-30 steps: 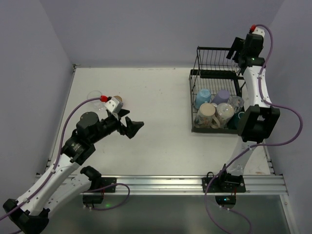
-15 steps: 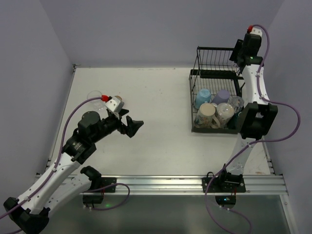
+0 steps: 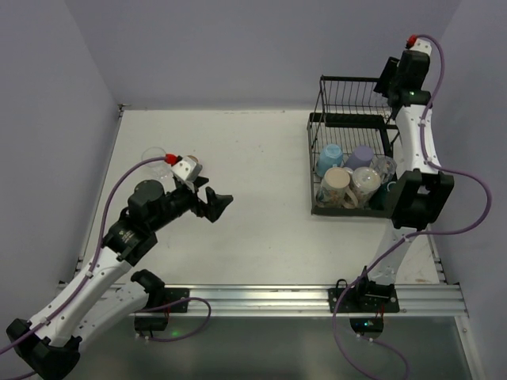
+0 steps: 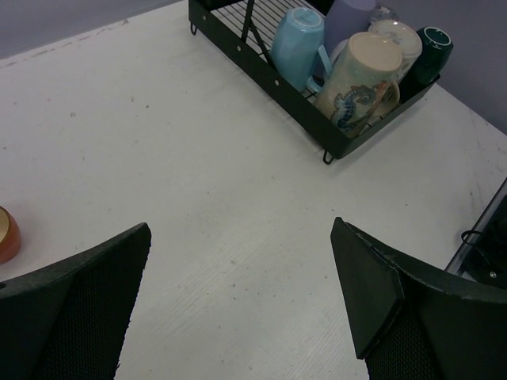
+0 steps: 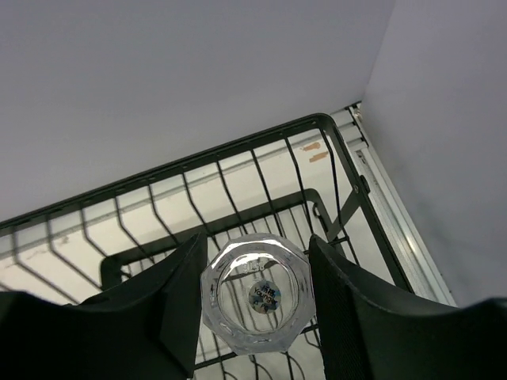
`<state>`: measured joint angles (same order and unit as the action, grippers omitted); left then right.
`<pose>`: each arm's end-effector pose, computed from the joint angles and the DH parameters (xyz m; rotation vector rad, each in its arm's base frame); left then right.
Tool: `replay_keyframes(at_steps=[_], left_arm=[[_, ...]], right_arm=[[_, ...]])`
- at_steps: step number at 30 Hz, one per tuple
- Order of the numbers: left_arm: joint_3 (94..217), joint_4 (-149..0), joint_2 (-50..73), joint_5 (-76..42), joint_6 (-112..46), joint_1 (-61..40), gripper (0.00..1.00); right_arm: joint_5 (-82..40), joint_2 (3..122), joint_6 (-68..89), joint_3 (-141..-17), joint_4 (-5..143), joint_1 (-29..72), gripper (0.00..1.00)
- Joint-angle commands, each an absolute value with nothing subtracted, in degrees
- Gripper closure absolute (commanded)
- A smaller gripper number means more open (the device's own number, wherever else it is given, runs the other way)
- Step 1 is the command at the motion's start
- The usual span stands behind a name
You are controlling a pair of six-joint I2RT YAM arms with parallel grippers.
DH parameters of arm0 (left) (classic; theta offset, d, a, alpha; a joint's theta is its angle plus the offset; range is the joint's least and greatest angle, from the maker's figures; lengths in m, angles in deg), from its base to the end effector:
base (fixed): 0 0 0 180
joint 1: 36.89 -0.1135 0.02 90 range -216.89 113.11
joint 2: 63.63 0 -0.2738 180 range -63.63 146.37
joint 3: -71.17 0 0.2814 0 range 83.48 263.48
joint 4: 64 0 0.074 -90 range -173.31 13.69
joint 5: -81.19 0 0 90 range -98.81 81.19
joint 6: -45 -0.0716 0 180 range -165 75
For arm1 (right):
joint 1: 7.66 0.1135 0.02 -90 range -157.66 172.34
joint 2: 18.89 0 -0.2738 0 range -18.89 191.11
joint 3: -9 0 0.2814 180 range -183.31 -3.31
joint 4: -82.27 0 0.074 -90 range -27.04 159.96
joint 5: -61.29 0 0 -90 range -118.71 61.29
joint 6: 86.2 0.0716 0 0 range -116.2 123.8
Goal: Unload the cups from the dish rack
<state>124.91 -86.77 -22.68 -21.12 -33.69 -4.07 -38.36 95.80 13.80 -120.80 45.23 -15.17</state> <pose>0.1845 -0.1372 0.3303 0.4943 1.7320 -0.7449 0.5340 -0.0825 0.3816 0.4061 1.9075 -0.1357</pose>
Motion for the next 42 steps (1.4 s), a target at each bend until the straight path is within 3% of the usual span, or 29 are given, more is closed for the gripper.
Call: replay_keyframes(at_steps=[1, 6, 12, 19, 25, 33, 42], left_arm=[[125.1, -86.7, -22.0, -20.4, -34.5, -3.7, 0.0], [126.9, -85.4, -19.0, -22.9, -32.7, -3.7, 0.0], [129.4, -81.9, -16.2, -28.8, -26.7, -3.7, 0.0], [128.5, -63.7, -10.6, -39.6, -13.4, -3.5, 0.0], [130.7, -50.1, -1.2, -45.0, -2.6, -0.5, 0.05], [140.0, -45.7, 8.8, -41.4, -1.5, 9.4, 0.11], [143.9, -42.3, 15.0, -38.5, -2.2, 11.8, 0.16]], right_arm=[[-35.0, 86.5, 17.5, -121.0, 50.8, -15.3, 0.97], [-28.7, 79.2, 24.7, -114.7, 54.2, -15.3, 0.97], [-16.1, 62.2, 37.0, -93.0, 68.4, -15.3, 0.97], [-2.5, 44.3, 51.3, -62.9, 85.2, -13.4, 0.98], [1.9, 31.3, 56.1, -47.9, 90.5, -7.4, 0.98], [5.4, 23.7, 61.3, -39.4, 96.3, -0.6, 0.98], [6.8, 24.5, 64.0, -36.9, 100.3, 2.1, 0.98]])
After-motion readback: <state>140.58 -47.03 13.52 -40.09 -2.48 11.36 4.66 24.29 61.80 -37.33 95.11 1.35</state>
